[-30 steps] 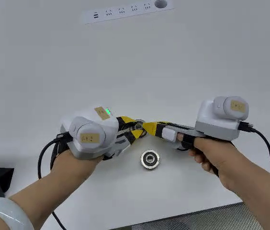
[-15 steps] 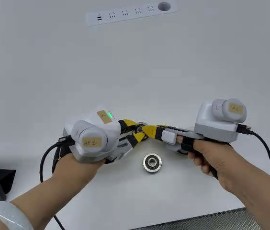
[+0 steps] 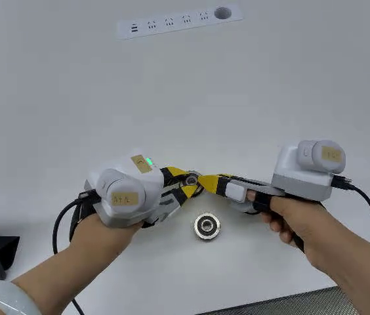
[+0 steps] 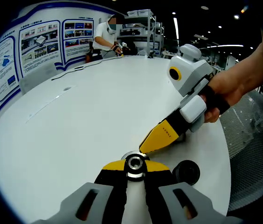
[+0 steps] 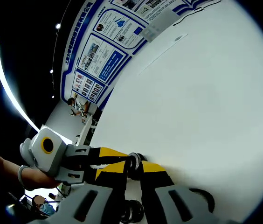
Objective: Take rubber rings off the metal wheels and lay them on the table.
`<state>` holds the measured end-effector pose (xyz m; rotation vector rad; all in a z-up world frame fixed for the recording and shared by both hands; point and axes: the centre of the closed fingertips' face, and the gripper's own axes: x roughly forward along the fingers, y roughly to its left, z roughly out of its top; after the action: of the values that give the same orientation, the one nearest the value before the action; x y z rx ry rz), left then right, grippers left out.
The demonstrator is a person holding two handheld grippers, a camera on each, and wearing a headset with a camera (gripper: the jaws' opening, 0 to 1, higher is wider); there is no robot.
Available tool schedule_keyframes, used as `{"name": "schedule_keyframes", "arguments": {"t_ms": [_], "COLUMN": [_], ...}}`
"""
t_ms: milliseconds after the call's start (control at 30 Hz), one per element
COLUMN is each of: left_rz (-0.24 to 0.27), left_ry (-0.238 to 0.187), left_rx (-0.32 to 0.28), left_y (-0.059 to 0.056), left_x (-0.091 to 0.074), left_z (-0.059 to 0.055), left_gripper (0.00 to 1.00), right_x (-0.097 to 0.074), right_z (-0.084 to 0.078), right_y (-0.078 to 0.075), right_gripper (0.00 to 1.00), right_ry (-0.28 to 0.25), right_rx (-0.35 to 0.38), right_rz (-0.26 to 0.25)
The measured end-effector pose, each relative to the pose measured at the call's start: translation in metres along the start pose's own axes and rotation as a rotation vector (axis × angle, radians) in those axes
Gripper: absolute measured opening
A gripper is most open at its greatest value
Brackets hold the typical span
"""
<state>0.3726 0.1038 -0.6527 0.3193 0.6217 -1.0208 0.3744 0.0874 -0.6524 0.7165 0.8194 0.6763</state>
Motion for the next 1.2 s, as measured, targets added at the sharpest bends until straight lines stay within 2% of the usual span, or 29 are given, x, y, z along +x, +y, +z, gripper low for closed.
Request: {"name": "schedule_keyframes", "arguments": {"t_ms": [233,500,733,1200], "left_rz": [0.002,0.001,0.0,-0.001], "left_ry": [0.001,-0.002,-0.004,-0.008], "left_rx": [-0.001,-0.004,-0.004,-0.006], "left_y": [0.0,0.0,0.0,0.0], "left_x": [0.0,0.0,0.0,0.0], "left_z": [0.0,0.0,0.0,0.0], "left_gripper": [0.14,0.14,0.14,0.14], "right_x": [0.002,0.006,0.003,0.0], "right_z": [-0.005,-0.007,-0.005,-0.013], "right_y": [-0.008,-0.002,0.003,0.001], "right_gripper": [0.15,0.19,0.18,0.07], "right_ry": [0.015,0.027,0.019,0.069], "right_rx": [-0.01,0.002,-0.002,0.007], "right_rz": [-0.025,-0.008,0.0,-0.004]}}
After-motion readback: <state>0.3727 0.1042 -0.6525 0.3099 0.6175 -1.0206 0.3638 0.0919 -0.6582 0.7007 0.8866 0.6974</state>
